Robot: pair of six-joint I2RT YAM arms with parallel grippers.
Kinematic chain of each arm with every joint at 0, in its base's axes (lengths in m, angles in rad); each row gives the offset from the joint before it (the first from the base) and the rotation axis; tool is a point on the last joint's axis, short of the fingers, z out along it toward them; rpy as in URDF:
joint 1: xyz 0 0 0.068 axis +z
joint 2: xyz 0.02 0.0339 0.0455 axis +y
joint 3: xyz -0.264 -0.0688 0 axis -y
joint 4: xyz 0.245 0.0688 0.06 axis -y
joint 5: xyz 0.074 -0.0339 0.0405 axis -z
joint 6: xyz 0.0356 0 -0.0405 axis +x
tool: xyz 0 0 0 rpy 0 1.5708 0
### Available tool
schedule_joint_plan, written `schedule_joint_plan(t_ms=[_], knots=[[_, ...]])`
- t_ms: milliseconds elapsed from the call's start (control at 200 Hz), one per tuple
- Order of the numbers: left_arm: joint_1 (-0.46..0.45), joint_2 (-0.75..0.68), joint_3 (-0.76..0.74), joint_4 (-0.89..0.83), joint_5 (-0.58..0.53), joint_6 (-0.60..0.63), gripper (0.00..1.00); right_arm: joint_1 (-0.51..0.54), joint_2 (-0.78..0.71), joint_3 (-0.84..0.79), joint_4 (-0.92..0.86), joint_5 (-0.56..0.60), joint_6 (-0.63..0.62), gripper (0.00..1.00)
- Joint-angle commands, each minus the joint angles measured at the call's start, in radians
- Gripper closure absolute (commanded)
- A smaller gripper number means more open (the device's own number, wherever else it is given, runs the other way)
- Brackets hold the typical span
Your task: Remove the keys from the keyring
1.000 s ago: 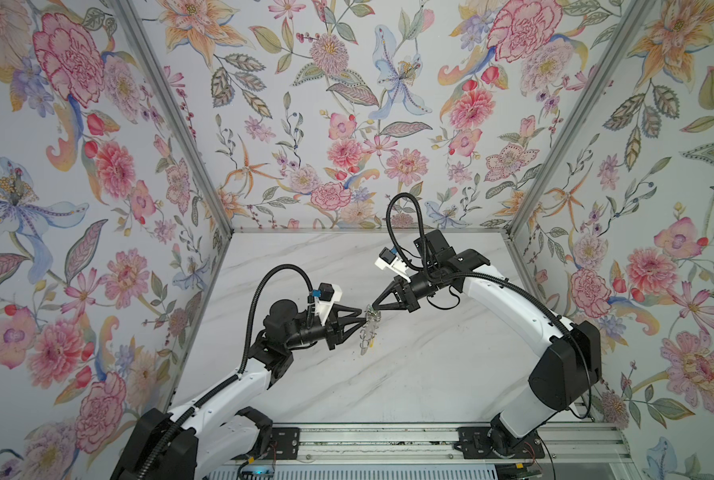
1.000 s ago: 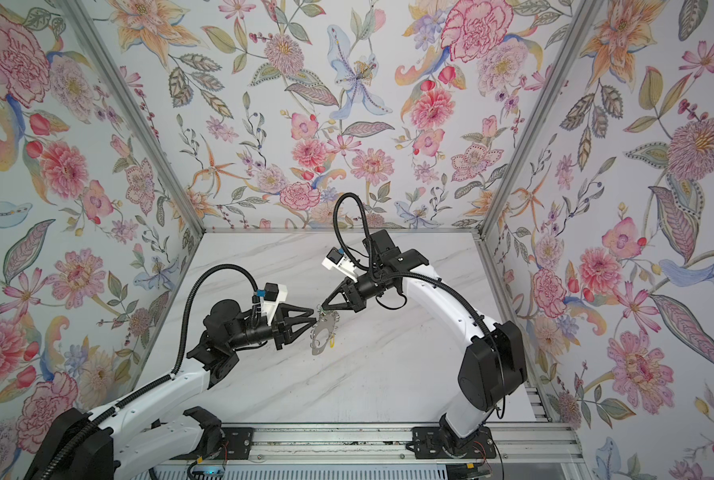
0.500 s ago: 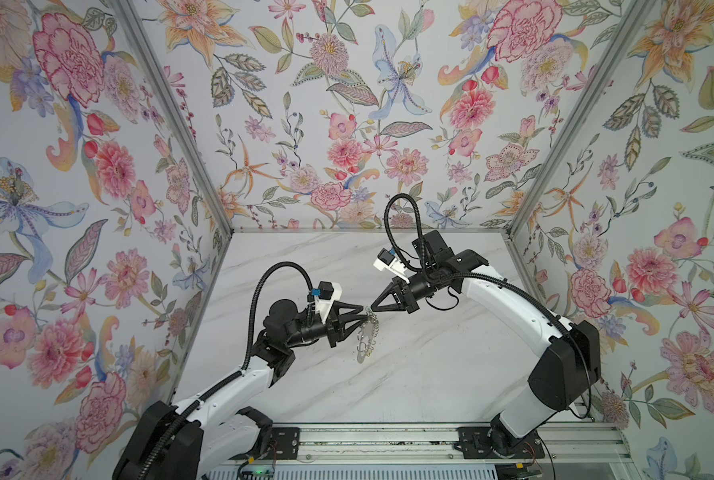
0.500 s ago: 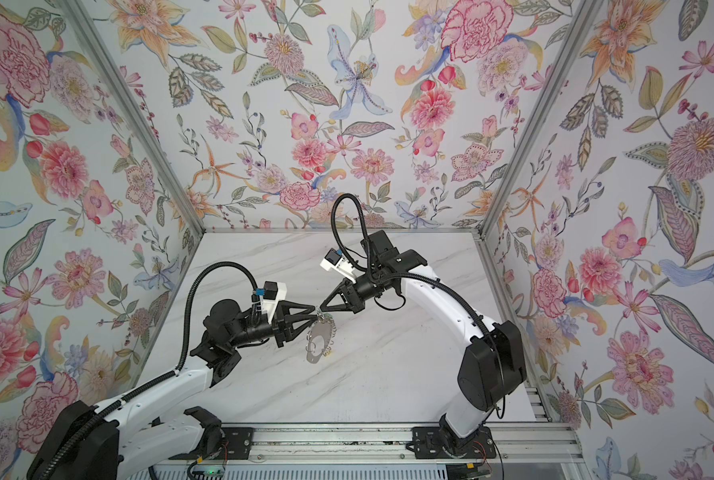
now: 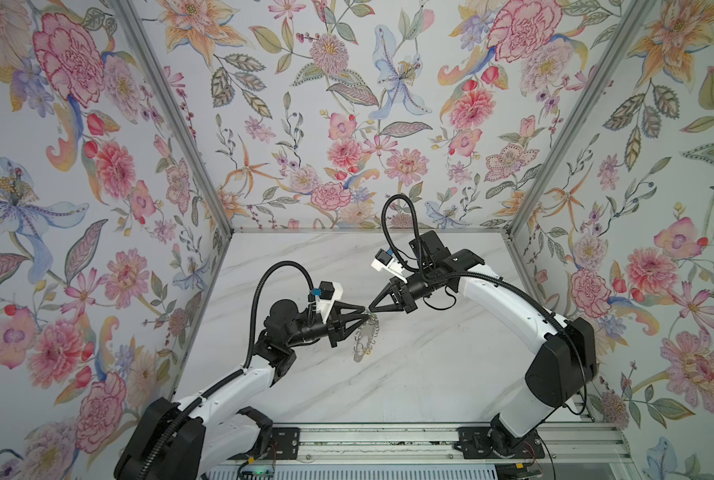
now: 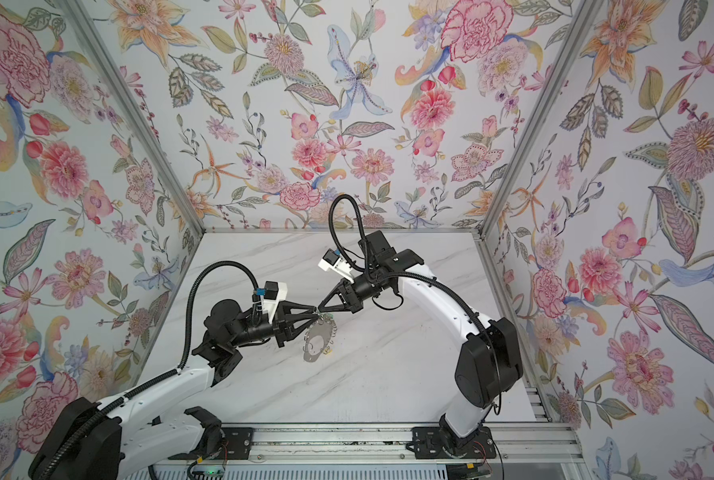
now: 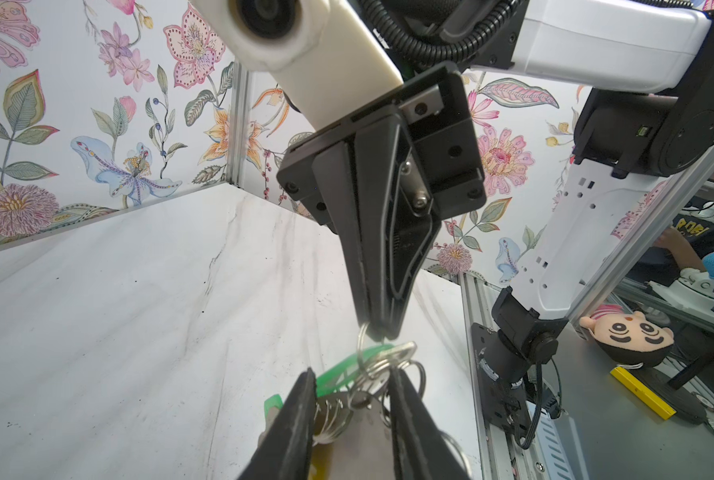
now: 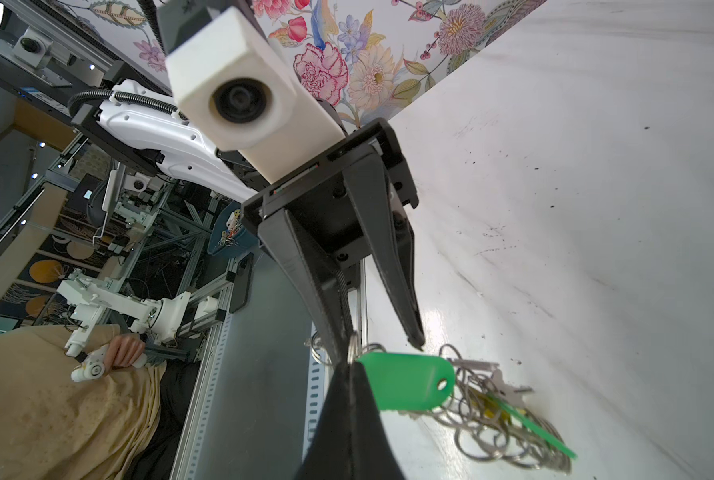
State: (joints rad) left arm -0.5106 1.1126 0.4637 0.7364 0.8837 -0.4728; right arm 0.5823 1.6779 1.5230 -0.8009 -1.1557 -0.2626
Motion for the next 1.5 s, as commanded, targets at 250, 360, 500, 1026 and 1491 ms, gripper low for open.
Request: schedule_joint_plan(t_ms=[250, 360, 500, 1026, 1491], knots=[[-0.018, 0.005, 0.026, 0.030, 0.015, -0.008, 0.75, 0.016, 0.029, 0.062, -0.007, -0.058, -0.031, 1.00], [-0.018, 0.000, 0.023, 0.032, 0.013, -0.007, 0.82, 0.018, 0.030, 0.062, -0.007, -0.057, -0.032, 1.00], [-0.018, -0.006, 0.013, 0.040, 0.009, -0.011, 0.84, 0.018, 0.032, 0.063, -0.008, -0.053, -0.031, 1.00], [-0.017, -0.049, 0.000, 0.006, -0.031, 0.015, 1.00, -0.015, -0.006, 0.046, -0.007, -0.014, -0.032, 1.00], [-0.017, -0.051, -0.001, -0.002, -0.046, 0.026, 1.00, -0.050, -0.045, 0.016, 0.004, 0.019, -0.025, 1.00]])
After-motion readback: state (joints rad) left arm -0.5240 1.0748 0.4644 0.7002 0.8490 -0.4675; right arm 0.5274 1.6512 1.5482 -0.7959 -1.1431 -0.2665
